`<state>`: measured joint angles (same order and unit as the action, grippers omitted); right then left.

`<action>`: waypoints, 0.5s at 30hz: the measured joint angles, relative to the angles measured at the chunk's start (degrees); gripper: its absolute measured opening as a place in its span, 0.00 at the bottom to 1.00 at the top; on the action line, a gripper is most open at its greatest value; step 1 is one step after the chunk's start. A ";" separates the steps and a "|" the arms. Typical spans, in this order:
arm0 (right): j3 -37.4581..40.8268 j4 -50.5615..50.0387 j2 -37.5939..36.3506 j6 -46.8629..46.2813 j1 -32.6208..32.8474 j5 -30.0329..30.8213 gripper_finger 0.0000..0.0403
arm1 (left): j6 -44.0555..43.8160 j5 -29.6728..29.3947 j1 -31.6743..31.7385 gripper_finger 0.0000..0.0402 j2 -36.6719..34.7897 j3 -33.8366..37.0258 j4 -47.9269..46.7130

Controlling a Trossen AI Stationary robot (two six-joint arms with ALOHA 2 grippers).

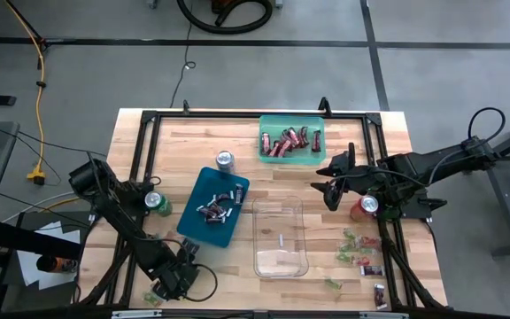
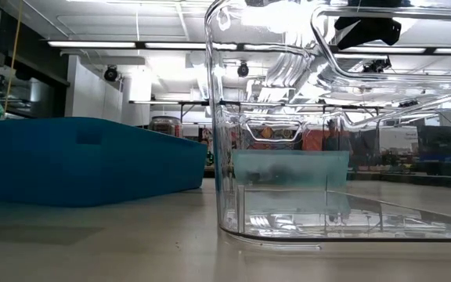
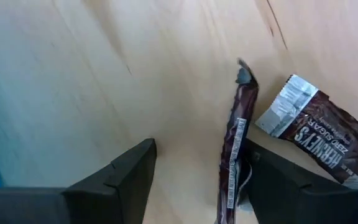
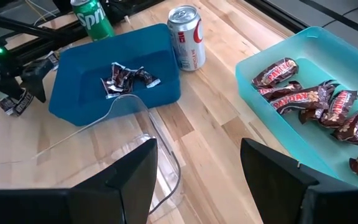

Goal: Sort candy
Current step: Put the chocolate bar into the blue bin

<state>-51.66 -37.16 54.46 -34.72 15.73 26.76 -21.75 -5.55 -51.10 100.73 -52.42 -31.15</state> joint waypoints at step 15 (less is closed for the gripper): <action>0.00 -0.56 0.00 0.11 0.00 0.75 0.56 | -4.84 6.52 1.99 0.01 -10.99 0.45 -4.07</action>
<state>-51.66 -37.71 54.46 -34.61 15.73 27.51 -26.59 0.97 -49.12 89.74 -51.98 -35.22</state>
